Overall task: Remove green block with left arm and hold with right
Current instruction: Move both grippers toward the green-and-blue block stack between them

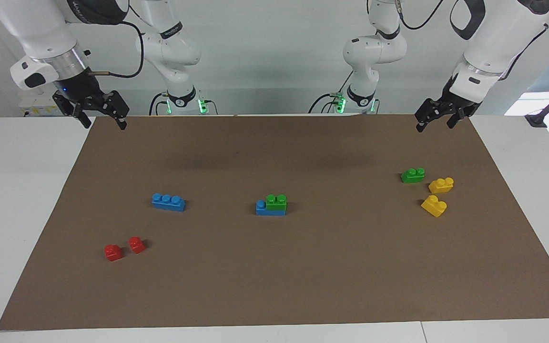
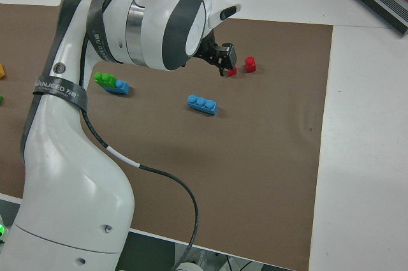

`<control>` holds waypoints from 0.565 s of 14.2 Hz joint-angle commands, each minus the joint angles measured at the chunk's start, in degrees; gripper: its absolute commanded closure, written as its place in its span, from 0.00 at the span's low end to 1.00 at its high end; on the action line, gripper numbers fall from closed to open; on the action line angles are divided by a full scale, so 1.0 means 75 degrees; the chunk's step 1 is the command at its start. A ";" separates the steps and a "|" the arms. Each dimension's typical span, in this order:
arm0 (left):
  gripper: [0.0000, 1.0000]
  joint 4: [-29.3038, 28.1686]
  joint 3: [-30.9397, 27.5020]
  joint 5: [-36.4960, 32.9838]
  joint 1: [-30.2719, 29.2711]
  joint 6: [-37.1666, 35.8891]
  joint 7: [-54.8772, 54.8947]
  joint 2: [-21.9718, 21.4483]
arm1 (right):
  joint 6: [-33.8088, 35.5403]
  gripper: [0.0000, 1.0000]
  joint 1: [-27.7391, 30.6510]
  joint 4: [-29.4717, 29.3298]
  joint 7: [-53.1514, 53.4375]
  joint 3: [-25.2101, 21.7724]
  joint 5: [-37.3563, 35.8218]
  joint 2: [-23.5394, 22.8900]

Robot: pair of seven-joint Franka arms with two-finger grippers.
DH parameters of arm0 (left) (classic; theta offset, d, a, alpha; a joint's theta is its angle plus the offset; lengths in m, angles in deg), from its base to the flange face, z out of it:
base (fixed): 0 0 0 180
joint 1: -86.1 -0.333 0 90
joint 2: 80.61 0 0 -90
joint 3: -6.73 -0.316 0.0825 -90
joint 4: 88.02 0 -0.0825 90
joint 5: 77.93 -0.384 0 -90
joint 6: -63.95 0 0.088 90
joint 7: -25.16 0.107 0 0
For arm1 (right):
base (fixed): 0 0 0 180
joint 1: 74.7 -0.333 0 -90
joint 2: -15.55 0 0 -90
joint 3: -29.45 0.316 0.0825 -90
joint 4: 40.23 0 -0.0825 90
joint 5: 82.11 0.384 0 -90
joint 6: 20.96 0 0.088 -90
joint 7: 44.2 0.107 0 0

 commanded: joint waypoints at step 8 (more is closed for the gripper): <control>0.00 0.0105 0.0030 0.0137 -0.0010 -0.0111 0.0045 0.0005 | -0.0168 0.00 -0.0536 0.0140 0.1302 0.0110 -0.0155 0.0116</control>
